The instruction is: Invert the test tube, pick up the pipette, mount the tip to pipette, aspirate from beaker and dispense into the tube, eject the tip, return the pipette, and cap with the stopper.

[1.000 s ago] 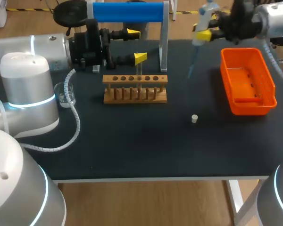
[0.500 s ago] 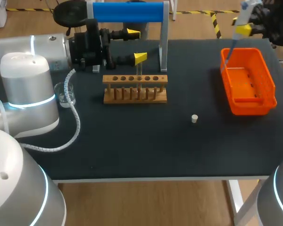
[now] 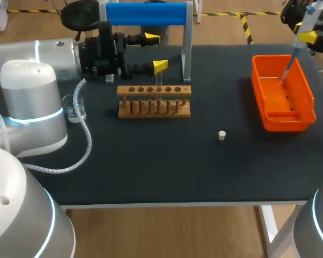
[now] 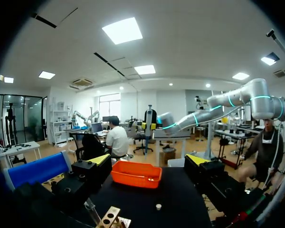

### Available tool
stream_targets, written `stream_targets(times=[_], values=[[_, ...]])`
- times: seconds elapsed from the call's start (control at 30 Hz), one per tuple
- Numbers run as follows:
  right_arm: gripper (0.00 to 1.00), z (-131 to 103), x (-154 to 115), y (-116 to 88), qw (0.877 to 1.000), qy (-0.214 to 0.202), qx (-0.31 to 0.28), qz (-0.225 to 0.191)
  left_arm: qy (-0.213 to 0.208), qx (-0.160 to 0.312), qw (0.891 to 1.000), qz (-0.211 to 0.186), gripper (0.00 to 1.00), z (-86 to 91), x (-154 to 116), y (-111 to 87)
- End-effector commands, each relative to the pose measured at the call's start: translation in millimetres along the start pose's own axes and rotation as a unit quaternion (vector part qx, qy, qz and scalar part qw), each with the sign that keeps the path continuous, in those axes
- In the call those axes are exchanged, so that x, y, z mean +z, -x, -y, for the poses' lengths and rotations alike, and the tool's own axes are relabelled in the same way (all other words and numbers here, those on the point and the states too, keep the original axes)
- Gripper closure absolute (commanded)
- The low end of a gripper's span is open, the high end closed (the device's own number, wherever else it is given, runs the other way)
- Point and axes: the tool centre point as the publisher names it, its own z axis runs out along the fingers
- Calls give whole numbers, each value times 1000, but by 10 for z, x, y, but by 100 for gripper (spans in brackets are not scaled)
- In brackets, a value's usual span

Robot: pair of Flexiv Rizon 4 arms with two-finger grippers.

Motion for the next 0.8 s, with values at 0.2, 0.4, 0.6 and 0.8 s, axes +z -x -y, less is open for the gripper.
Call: stream_targets(times=[0.2,0.4,0.6,0.8], values=[[100,177,-336,-47,1000,13,8,0,0,0,1000,1,0,-2,-5,-7],[100,244,-401,-65,1000,12,14,-11,0,0,1000,1,0,-2,-5,-7],[100,338,-440,-71,1000,13,15,-19,0,0,1000,1,0,-2,-5,-7],[100,398,-424,-83,1000,10,16,-22,0,0,1000,1,0,-2,-5,-7]])
